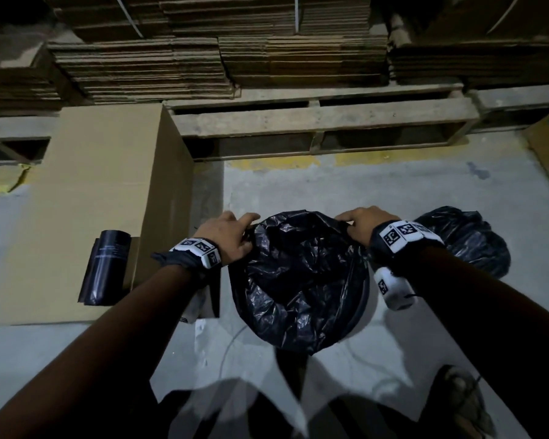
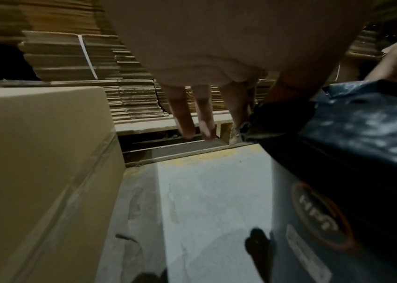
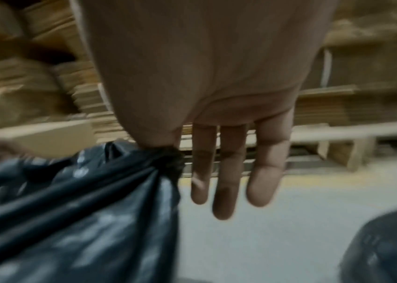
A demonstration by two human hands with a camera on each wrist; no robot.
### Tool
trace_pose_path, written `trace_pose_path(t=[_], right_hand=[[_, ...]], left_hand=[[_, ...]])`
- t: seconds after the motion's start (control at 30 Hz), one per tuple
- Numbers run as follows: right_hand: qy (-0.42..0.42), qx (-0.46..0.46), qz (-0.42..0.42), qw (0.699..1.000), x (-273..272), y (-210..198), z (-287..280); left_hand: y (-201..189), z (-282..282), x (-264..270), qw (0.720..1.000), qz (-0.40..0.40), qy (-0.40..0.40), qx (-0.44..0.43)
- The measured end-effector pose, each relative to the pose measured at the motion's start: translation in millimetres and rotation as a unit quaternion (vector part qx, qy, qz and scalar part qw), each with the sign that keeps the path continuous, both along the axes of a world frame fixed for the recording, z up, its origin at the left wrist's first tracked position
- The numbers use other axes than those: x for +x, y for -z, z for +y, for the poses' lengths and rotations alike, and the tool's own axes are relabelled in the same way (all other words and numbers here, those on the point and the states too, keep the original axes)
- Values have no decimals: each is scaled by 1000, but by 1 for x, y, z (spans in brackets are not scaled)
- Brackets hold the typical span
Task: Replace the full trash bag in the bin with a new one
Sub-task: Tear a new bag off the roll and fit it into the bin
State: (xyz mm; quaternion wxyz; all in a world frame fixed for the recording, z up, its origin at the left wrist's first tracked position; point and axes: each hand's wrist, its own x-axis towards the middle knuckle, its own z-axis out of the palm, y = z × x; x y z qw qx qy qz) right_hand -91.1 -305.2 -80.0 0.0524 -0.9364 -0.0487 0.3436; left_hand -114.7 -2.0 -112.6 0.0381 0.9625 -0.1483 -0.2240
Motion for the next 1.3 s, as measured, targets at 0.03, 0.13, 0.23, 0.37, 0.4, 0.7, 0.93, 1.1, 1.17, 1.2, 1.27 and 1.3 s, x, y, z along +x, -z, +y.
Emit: trace_pose_path(t=[0.03, 0.13, 0.23, 0.37, 0.4, 0.7, 0.93, 1.1, 1.17, 1.2, 1.27, 1.3], right_hand=[[3, -10, -3, 1000, -1, 0, -4], [3, -8, 38, 999, -11, -1, -15], [19, 26, 74, 997, -28, -4, -24], [-2, 24, 27, 999, -41, -6, -28], [10, 34, 28, 999, -43, -3, -30], [106, 117, 140, 978, -71, 2, -37], [189, 145, 54, 970, -88, 5, -47], [289, 222, -58, 929, -105, 13, -51], [286, 216, -100, 928, -112, 16, -46], [288, 203, -128, 927, -114, 19, -44], [327, 183, -166, 912, -117, 21, -42], [349, 179, -154, 907, -118, 20, -40]], left_hand=[[-4, 1, -1, 1000, 11, -6, 8], [-14, -1, -12, 999, 30, -16, -16], [-15, 1, -26, 987, 45, -90, -122], [-3, 1, -40, 974, 29, -154, -163], [-2, -1, -44, 973, 23, -157, -169], [-1, 4, -85, 917, 20, -306, -253], [16, -11, -101, 856, 92, -389, -329], [25, -3, -116, 807, 46, -461, -365], [25, -3, -118, 788, 53, -488, -372], [24, -3, -120, 781, 59, -497, -374], [20, -7, -121, 773, 72, -499, -386], [18, -8, -121, 759, 90, -500, -407]])
